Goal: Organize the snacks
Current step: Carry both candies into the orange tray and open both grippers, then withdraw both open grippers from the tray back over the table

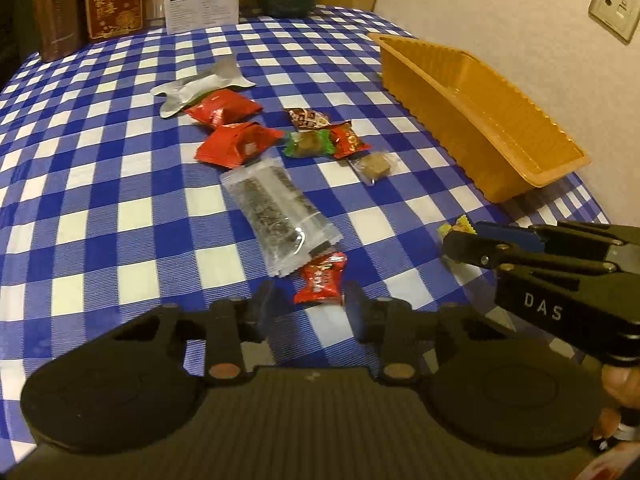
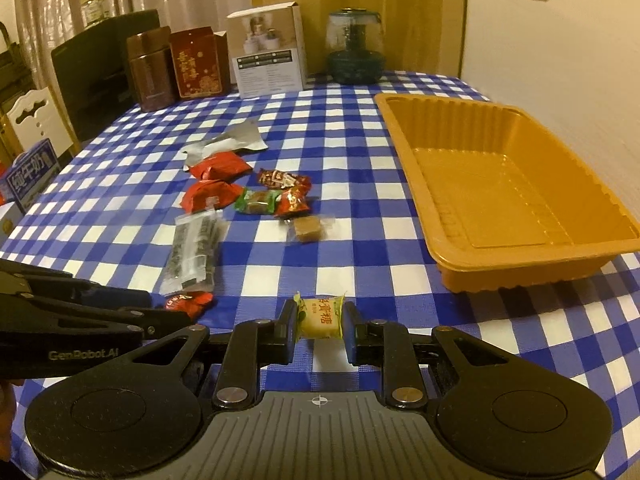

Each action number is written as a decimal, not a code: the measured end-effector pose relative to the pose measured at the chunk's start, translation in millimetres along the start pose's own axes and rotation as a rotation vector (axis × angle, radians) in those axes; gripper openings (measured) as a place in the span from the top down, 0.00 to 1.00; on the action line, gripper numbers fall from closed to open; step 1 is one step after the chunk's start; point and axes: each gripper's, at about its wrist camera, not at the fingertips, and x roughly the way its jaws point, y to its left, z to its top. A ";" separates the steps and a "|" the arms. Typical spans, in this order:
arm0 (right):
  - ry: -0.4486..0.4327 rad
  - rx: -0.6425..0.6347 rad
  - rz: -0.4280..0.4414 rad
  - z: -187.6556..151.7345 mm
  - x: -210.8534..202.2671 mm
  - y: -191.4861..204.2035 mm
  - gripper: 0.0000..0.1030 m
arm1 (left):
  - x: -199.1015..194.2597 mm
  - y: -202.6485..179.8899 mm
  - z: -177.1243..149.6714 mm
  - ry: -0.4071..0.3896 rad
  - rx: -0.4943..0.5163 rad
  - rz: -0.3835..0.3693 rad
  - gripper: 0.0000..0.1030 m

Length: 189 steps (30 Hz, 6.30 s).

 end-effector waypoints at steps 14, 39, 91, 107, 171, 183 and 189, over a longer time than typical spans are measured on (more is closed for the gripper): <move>-0.007 0.008 -0.002 0.4 -3.5 1.8 0.77 | 2.3 -8.1 2.6 0.005 -0.007 0.006 0.78; -0.117 0.099 -0.094 21.9 -82.0 -40.7 0.77 | -51.3 -71.4 32.9 -0.100 0.019 -0.075 0.78; -0.159 0.262 -0.177 78.1 -67.0 -161.4 0.77 | -3.3 -122.2 94.5 -0.132 0.035 -0.110 0.71; -0.182 0.388 -0.133 80.2 -72.9 -175.2 0.31 | -16.4 -97.1 75.6 -0.134 -0.012 -0.066 0.64; -0.081 0.188 -0.021 24.6 -139.4 -18.0 0.31 | -139.8 2.0 -3.6 -0.136 -0.191 0.145 0.12; -0.031 0.208 -0.032 17.6 -103.7 -28.2 0.31 | -92.8 2.7 2.8 -0.103 -0.202 0.118 0.12; -0.007 0.220 -0.033 15.0 -81.5 -31.1 0.31 | -62.7 6.6 11.2 -0.086 -0.211 0.122 0.12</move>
